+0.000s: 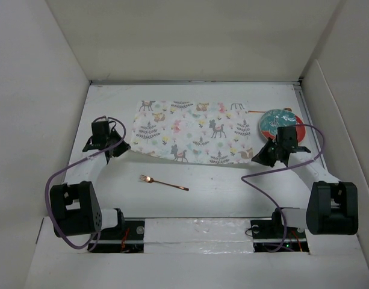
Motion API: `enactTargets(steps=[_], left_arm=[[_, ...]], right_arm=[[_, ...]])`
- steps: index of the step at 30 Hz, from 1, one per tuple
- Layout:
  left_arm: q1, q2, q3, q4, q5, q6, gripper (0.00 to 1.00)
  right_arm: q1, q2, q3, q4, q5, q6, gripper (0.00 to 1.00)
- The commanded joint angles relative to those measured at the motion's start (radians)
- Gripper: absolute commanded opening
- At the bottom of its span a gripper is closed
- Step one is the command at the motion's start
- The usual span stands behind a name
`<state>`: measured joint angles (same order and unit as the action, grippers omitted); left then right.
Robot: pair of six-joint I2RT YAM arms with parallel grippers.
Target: Set the dinner table for one person
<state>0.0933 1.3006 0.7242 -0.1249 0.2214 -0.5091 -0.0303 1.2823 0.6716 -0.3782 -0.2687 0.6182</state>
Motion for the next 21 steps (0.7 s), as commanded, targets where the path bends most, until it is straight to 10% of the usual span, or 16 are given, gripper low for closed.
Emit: enactTargets(steps=[1, 17, 21], left_arm=[[-0.001, -0.06, -0.022, -0.042, -0.02, 0.027, 0.0], [-0.001, -0.138, -0.057, -0.113, -0.008, 0.03, 0.0], [-0.001, -0.139, -0.036, -0.131, 0.006, 0.038, 0.11]], right_arm=[[-0.017, -0.014, -0.001, -0.014, 0.022, -0.025, 0.0], [-0.017, 0.025, 0.051, -0.039, 0.036, -0.04, 0.01], [-0.017, 0.017, 0.08, -0.051, 0.028, -0.032, 0.21]])
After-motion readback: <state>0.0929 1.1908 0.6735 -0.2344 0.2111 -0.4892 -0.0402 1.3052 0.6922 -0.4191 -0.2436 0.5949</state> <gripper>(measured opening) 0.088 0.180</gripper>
